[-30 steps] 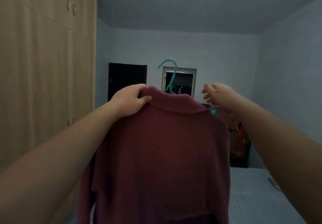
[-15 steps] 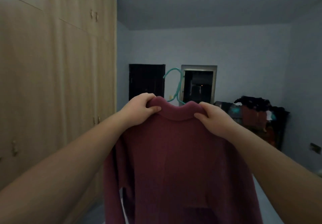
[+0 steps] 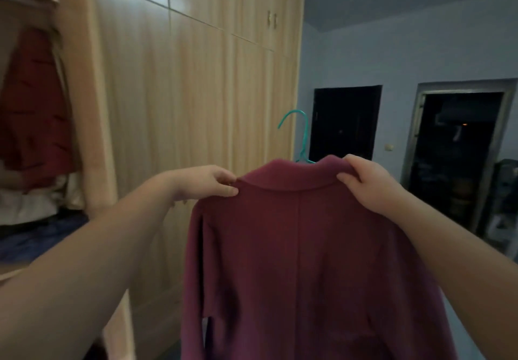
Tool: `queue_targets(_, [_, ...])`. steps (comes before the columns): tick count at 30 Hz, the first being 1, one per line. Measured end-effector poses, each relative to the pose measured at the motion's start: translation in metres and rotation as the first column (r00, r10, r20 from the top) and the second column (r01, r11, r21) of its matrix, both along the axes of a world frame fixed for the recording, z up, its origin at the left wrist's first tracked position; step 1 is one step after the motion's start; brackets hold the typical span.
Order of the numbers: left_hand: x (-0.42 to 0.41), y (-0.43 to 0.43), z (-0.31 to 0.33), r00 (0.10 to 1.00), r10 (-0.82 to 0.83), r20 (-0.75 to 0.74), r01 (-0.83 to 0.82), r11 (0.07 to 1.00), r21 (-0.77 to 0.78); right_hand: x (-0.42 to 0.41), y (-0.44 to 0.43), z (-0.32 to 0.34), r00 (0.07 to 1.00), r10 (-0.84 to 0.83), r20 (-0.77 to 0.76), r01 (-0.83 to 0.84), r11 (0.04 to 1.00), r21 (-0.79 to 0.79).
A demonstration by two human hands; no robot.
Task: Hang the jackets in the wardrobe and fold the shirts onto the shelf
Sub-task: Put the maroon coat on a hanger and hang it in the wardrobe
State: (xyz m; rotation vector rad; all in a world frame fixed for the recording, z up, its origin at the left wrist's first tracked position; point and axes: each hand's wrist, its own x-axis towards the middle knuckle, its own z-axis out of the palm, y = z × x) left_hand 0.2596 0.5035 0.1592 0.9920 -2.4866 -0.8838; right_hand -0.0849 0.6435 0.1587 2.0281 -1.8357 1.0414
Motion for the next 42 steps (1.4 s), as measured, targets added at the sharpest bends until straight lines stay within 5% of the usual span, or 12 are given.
queue_targets(5, [0.097, 0.011, -0.005, 0.990, 0.104, -0.098, -0.118, 0.982, -0.150, 0.092, -0.036, -0.010, 0.981, 0.191, 0.010, -0.192, 0.981, 0.027])
queue_targets(8, [0.159, 0.018, -0.010, 0.960, 0.253, -0.121, -0.280, 0.881, -0.382, 0.171, -0.055, -0.017, 0.964, 0.264, -0.011, -0.264, 0.964, 0.037])
queue_targets(11, [0.233, 0.033, -0.009, 0.935, 0.336, -0.115, -0.351, 0.824, -0.445, 0.260, -0.073, -0.020, 0.940, 0.339, -0.026, -0.338, 0.940, 0.037])
queue_targets(15, [0.361, 0.052, -0.003, 0.832, 0.525, 0.178, -0.429, 0.814, -0.392, 0.364, -0.093, -0.026, 0.914, 0.407, 0.010, -0.407, 0.913, 0.014])
queue_targets(19, [0.440, 0.084, -0.002, 0.905, 0.425, -0.028, -0.425, 0.903, -0.063, 0.461, -0.103, -0.039, 0.870, 0.493, -0.001, -0.492, 0.869, 0.042])
queue_targets(21, [0.461, 0.092, -0.007, 0.889, 0.457, 0.046, -0.445, 0.881, -0.159, 0.506, -0.107, -0.043, 0.837, 0.547, 0.025, -0.548, 0.834, 0.062])
queue_targets(23, [0.482, 0.088, -0.018, 0.851, 0.523, 0.052, -0.477, 0.809, -0.343, 0.544, -0.113, -0.044, 0.809, 0.584, 0.065, -0.587, 0.807, 0.064])
queue_targets(27, [0.529, 0.073, -0.032, 0.744, 0.628, -0.229, -0.659, 0.632, -0.408, 0.594, -0.127, -0.042, 0.819, 0.570, 0.065, -0.573, 0.816, 0.068])
queue_targets(33, [0.578, 0.051, -0.031, 0.542, 0.793, -0.278, -0.789, 0.367, -0.492, 0.642, -0.183, -0.075, 0.869, 0.449, -0.209, -0.420, 0.892, 0.169])
queue_targets(42, [0.645, -0.032, -0.001, 0.427, 0.865, -0.263, -0.813, 0.239, -0.531, 0.710, -0.325, -0.052, 0.673, 0.737, 0.064, -0.721, 0.634, 0.279])
